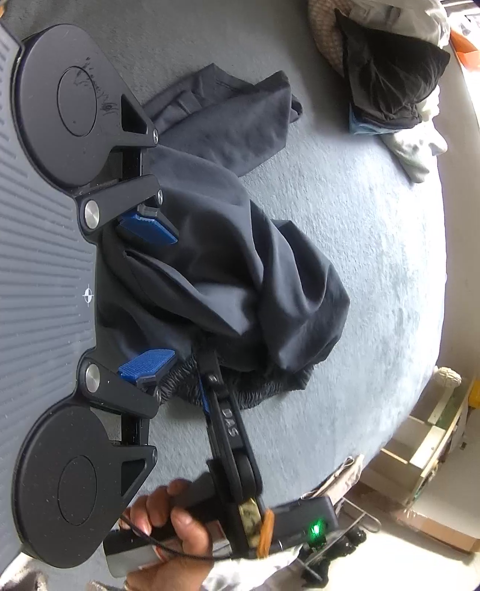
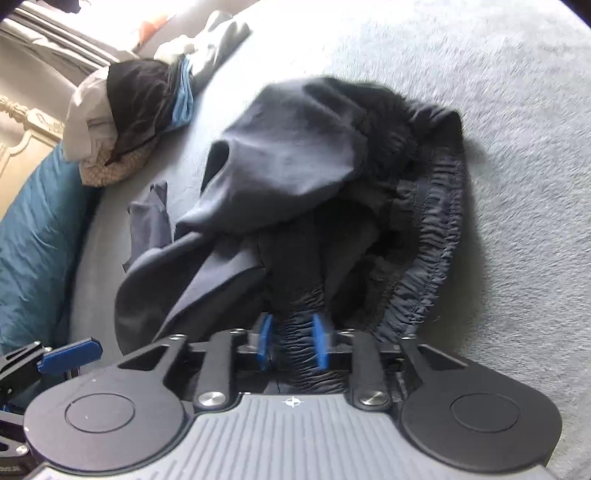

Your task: Fold clothes

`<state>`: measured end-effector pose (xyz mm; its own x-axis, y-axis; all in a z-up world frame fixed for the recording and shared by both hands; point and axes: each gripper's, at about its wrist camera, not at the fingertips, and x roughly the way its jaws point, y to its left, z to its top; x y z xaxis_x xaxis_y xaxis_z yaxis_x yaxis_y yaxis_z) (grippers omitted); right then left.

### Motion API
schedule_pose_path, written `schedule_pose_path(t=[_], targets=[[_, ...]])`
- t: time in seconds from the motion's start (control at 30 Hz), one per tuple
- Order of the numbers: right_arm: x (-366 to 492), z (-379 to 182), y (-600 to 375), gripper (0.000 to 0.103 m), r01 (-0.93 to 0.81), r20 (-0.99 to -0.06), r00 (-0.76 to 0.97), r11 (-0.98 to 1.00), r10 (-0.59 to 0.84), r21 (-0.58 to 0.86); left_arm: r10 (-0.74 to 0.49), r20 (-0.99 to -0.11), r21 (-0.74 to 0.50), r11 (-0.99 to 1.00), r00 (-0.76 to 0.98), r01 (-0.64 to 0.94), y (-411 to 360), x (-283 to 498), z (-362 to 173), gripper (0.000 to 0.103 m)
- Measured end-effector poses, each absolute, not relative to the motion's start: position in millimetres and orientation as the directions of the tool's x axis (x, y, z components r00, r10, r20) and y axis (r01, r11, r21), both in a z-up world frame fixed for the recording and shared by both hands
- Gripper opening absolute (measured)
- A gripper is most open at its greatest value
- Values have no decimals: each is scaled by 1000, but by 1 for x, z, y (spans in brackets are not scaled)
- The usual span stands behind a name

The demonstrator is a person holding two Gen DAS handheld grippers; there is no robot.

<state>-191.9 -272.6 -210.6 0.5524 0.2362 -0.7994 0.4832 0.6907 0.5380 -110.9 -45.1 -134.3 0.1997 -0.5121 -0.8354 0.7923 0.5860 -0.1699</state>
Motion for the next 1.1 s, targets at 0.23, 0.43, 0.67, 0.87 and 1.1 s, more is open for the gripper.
schedule_pose_path(t=[0.23,0.43,0.67,0.87,1.1], targets=[[-198,-222,-284,32,542,-808,543,639,229,545,-500,-844,-172,596,195,784,-36,-108,-136,64],[-199,-228,-294,51,532,-780,576,612,246,586,-497,-847,-179,601,189,779,-33,-106,-140,65],[-200,-218,-277,11,471,-785,541,666,301,579,-502,-842,-186,611,195,769,-31,-103,-141,65],[-223,-182,-263,3,377,-752,572,710,327,595,-512,-836,-196,614,197,764,-33,-99,-139,65],[-273,-164,-256,2,344,-812,467,774,350,531,-539,-819,-202,593,197,780,-46,-98,-136,65]])
